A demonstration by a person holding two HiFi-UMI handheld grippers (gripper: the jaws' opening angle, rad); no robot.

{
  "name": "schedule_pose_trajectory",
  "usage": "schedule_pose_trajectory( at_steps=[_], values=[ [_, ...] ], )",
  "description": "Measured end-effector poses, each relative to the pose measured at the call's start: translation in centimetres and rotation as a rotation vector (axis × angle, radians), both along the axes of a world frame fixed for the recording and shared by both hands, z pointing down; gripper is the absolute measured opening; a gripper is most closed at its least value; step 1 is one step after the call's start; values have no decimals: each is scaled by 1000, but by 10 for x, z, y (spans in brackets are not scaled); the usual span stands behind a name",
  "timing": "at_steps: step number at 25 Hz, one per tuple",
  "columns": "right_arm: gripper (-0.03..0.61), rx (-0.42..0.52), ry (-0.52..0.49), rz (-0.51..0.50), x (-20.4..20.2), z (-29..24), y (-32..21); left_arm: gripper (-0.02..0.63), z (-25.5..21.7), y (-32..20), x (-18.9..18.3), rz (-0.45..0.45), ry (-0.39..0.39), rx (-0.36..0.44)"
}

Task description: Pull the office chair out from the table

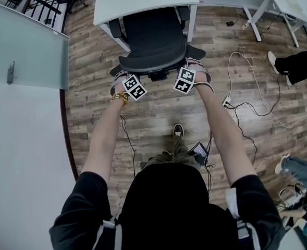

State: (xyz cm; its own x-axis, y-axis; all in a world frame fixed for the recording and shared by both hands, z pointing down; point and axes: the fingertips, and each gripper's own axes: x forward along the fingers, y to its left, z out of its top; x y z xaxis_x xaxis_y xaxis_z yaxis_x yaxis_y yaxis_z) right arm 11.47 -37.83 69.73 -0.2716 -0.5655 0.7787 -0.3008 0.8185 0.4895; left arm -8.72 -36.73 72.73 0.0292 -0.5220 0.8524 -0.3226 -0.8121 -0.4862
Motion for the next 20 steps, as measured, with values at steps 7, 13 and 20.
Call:
schedule_pose_trajectory(
  at_steps=[7,13,20],
  values=[
    [145,-7,1,18,-3,-2,11,167,-4,8,-2,28,5,32],
    [145,-21,27,36,0,7,23,167,-4,20,-1,62,12,59],
    [145,-12,24,46,-9,3,37,167,-4,30,-8,62,12,62]
  ],
)
